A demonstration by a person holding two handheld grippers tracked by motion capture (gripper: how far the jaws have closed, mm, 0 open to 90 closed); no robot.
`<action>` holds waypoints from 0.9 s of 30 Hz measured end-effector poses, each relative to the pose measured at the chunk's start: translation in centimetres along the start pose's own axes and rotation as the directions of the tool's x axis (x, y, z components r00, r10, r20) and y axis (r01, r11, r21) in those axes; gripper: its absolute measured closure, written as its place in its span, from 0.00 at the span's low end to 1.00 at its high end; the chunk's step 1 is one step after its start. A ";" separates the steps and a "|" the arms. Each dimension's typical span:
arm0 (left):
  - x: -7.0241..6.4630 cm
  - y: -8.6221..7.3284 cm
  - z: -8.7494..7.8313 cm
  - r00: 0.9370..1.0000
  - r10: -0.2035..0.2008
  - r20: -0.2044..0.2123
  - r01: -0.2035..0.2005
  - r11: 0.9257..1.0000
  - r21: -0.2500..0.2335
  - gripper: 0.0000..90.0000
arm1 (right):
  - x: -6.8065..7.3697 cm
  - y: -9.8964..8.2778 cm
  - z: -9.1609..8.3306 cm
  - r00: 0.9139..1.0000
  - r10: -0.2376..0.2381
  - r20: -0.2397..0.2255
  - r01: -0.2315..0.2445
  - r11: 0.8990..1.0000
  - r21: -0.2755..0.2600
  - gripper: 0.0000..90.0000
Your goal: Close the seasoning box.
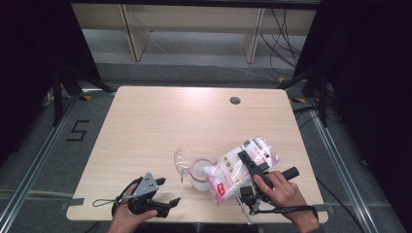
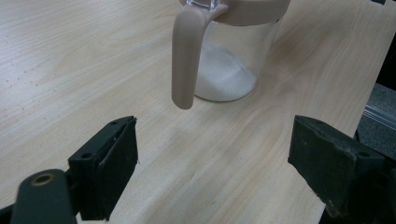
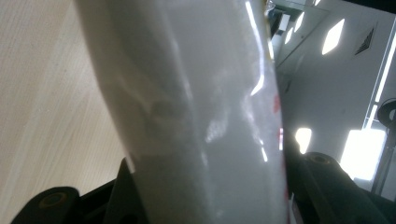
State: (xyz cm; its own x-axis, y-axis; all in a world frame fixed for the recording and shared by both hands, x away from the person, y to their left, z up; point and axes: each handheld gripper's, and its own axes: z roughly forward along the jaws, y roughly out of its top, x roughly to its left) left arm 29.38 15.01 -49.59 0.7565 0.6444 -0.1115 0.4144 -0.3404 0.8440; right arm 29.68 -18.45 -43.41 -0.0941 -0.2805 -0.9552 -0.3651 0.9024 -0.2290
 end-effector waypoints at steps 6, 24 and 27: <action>0.0 0.0 0.0 1.000 -0.002 0.000 0.002 1.000 -0.001 0.17 | -0.1 0.3 0.6 1.000 0.012 0.001 -0.012 1.000 -0.015 0.64; 0.0 0.0 0.0 1.000 -0.002 0.001 0.002 1.000 0.000 0.17 | -0.1 -0.2 0.8 1.000 -0.003 0.008 0.003 1.000 0.013 0.64; 0.0 0.0 0.0 1.000 -0.004 0.001 0.004 1.000 -0.002 0.17 | 0.1 -0.3 0.6 0.999 0.051 -0.006 -0.051 0.998 0.037 0.64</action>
State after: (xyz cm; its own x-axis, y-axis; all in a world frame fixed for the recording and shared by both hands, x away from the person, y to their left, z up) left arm 29.37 15.01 -49.59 0.7551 0.6453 -0.1154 0.4168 -0.3367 0.8444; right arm 30.35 -18.59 -43.55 -0.1185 -0.2357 -0.9646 -0.3250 0.9271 -0.1866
